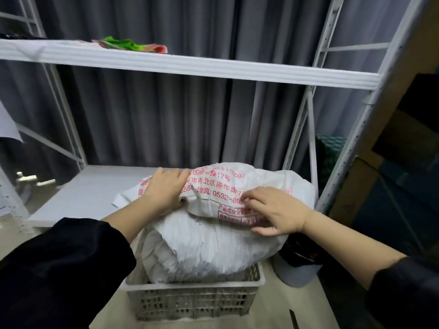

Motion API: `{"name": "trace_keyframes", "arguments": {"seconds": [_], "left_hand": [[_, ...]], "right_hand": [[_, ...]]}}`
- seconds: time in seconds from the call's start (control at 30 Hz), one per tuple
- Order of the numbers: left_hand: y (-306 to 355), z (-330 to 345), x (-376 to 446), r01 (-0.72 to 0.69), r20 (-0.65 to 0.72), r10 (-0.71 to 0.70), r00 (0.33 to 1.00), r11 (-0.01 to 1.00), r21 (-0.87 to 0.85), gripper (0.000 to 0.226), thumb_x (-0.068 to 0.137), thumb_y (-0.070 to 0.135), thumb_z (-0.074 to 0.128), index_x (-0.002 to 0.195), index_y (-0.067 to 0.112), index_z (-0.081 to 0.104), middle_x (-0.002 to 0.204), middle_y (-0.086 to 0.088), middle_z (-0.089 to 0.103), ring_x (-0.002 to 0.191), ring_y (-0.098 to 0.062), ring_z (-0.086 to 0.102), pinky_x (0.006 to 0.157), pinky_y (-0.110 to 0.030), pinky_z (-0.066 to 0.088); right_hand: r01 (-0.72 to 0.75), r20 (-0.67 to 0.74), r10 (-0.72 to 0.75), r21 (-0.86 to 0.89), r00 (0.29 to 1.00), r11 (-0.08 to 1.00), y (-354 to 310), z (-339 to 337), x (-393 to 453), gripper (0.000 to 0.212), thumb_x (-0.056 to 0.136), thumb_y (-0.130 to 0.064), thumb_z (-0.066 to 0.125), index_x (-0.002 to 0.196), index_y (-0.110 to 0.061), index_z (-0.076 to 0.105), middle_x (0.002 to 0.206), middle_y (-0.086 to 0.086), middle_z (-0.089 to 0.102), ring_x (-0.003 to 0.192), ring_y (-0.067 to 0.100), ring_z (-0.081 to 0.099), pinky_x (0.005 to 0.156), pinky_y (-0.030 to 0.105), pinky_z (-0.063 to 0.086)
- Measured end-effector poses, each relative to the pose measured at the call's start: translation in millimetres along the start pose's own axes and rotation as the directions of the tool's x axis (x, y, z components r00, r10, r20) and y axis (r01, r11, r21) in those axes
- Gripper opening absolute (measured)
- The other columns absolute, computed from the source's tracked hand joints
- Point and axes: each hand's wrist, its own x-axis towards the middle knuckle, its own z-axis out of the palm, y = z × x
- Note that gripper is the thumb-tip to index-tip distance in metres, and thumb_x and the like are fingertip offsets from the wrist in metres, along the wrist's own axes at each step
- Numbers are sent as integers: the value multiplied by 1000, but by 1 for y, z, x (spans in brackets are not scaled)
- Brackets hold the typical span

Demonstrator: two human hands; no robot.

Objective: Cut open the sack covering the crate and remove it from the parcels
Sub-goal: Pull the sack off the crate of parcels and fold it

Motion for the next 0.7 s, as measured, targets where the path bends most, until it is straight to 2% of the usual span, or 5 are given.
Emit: {"name": "trace_keyframes", "arguments": {"seconds": [0.2, 0.33, 0.43, 0.53, 0.7], "left_hand": [[-7, 9, -3, -72, -292, 112, 950, 987, 144, 52, 49, 7, 76, 88, 11, 41, 63, -6, 52, 51, -25, 51, 54, -31, 31], [-23, 11, -10, -278, -97, 294, 951, 949, 149, 85, 59, 66, 63, 125, 15, 44, 92, -4, 57, 80, -24, 58, 70, -35, 42], [-26, -8, -14, -324, 98, 331, 939, 942, -84, 88, 75, 83, 24, 146, 30, 28, 130, 3, 52, 115, -18, 51, 95, -34, 35], [-24, -17, -7, -137, 183, 190, 965, 954, -268, 77, 82, 56, 53, 148, 30, 22, 136, 3, 54, 123, -17, 49, 99, -34, 29], [-12, -4, -2, -101, 296, 57, 954, 985, 137, 83, 67, 65, 64, 133, 20, 41, 126, -2, 54, 117, -22, 44, 98, -37, 28]], "right_hand": [[-575, 353, 568, -98, 743, 812, 26, -7, 35, 129, 57, -66, 72, 152, -24, -4, 161, -2, 7, 147, 24, 11, 116, 54, 14], [-706, 602, 610, -104, 516, 700, 26, 18, 25, 130, 55, -53, 78, 150, -27, -7, 148, 6, 36, 128, 30, 45, 102, 40, 41], [-719, 541, 646, -105, 539, 687, 17, 46, 17, 100, 65, -47, 74, 144, -20, 18, 127, 8, 56, 115, 30, 55, 88, 35, 46], [-732, 449, 679, -77, 581, 677, 13, 59, 20, 76, 77, -47, 64, 139, -19, 31, 123, 5, 59, 111, 27, 58, 82, 34, 45], [-617, 311, 629, -151, 712, 773, 8, 63, 24, 31, 84, -37, 55, 108, -18, 59, 105, 2, 66, 101, 26, 60, 75, 34, 30]]}}
